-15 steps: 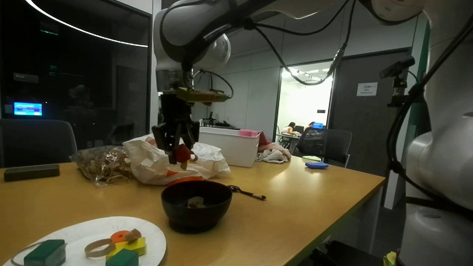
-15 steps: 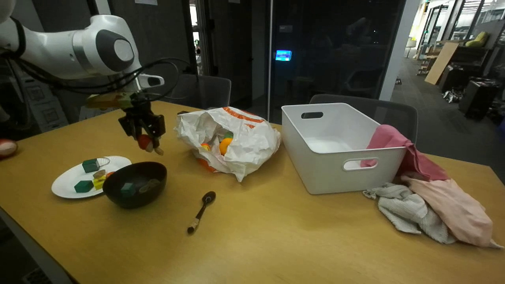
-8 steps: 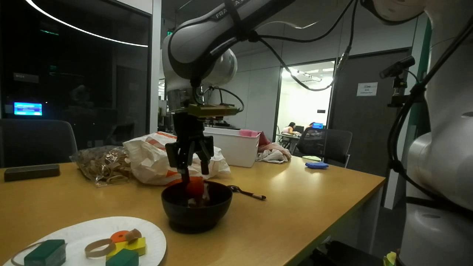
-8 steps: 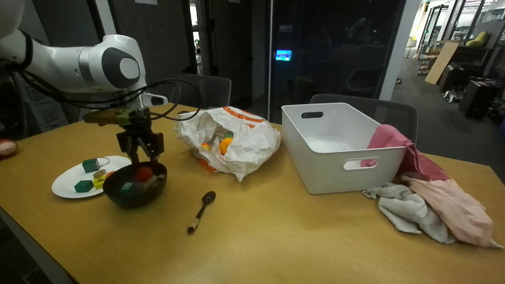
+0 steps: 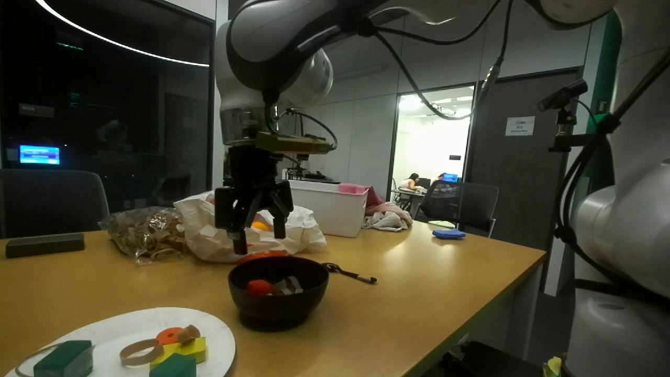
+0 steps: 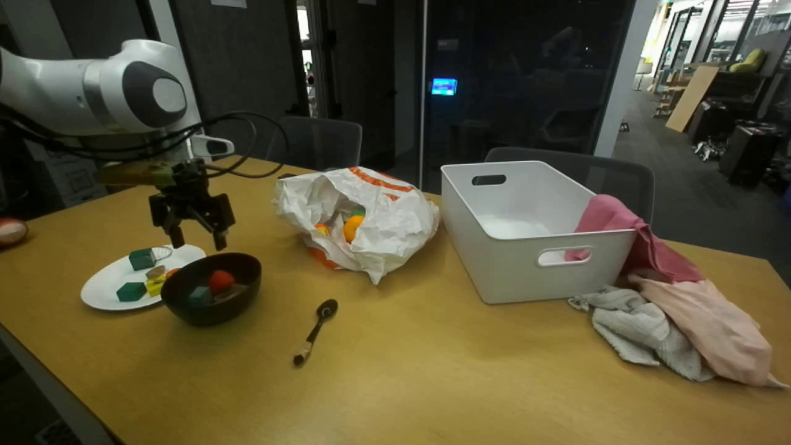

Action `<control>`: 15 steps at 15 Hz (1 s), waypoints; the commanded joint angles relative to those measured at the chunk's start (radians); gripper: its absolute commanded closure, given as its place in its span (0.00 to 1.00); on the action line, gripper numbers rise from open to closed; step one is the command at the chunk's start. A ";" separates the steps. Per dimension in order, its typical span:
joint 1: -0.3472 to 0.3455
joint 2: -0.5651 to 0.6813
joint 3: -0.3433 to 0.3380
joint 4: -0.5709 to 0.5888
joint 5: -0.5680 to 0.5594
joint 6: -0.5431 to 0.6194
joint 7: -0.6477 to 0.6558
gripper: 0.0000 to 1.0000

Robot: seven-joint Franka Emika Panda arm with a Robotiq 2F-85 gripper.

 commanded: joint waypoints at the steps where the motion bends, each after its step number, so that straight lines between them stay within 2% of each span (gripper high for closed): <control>1: 0.048 -0.003 0.054 0.012 0.057 -0.013 -0.042 0.00; 5: 0.107 0.054 0.120 0.035 0.086 0.002 -0.091 0.00; 9: 0.155 0.157 0.157 0.085 0.031 0.021 -0.127 0.00; 13: 0.171 0.255 0.143 0.142 -0.028 0.027 -0.163 0.00; 15: 0.168 0.277 0.124 0.147 -0.099 0.039 -0.203 0.00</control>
